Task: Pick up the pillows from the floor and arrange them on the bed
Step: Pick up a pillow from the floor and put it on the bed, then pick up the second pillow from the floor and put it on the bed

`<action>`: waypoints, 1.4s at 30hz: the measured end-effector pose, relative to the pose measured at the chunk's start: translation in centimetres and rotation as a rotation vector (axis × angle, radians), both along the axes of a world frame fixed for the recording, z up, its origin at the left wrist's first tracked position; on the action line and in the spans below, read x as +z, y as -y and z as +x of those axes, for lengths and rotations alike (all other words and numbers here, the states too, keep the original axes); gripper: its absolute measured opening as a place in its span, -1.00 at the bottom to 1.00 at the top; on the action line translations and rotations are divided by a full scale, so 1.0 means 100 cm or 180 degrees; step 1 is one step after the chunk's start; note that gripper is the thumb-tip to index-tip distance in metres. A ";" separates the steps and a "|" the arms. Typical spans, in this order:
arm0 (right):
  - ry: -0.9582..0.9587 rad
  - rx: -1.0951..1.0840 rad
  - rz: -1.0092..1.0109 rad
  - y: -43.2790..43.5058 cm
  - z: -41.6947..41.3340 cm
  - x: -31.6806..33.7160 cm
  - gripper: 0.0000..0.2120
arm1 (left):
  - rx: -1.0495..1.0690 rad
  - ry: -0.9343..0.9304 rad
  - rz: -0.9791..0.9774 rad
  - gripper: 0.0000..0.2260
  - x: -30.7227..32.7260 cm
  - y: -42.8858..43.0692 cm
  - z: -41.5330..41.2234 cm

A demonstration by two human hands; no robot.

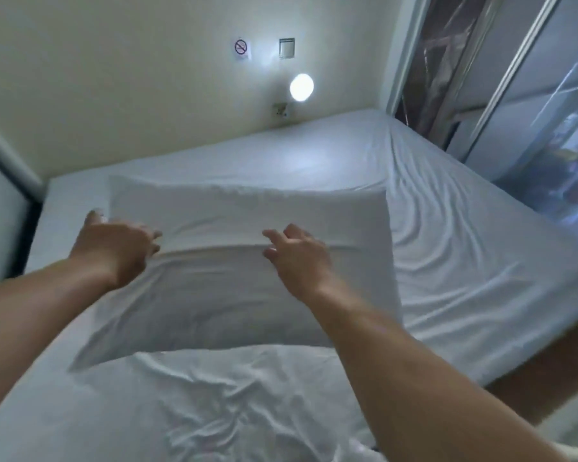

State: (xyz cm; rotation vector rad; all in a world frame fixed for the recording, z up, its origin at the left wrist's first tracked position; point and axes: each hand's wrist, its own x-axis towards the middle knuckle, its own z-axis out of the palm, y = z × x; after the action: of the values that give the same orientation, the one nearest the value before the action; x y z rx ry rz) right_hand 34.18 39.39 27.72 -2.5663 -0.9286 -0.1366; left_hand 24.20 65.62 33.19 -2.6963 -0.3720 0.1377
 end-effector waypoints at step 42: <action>-0.1921 -0.2092 -0.1415 0.463 -0.315 -0.491 -0.74 | -0.2773 -0.2352 -0.2029 -0.84 -0.526 0.501 -0.142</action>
State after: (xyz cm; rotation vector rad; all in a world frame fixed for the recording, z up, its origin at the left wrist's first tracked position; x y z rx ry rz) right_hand 2.73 -6.87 -21.35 -2.9304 0.1386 0.6951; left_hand 10.03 15.49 -19.44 -2.8259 1.2129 1.0690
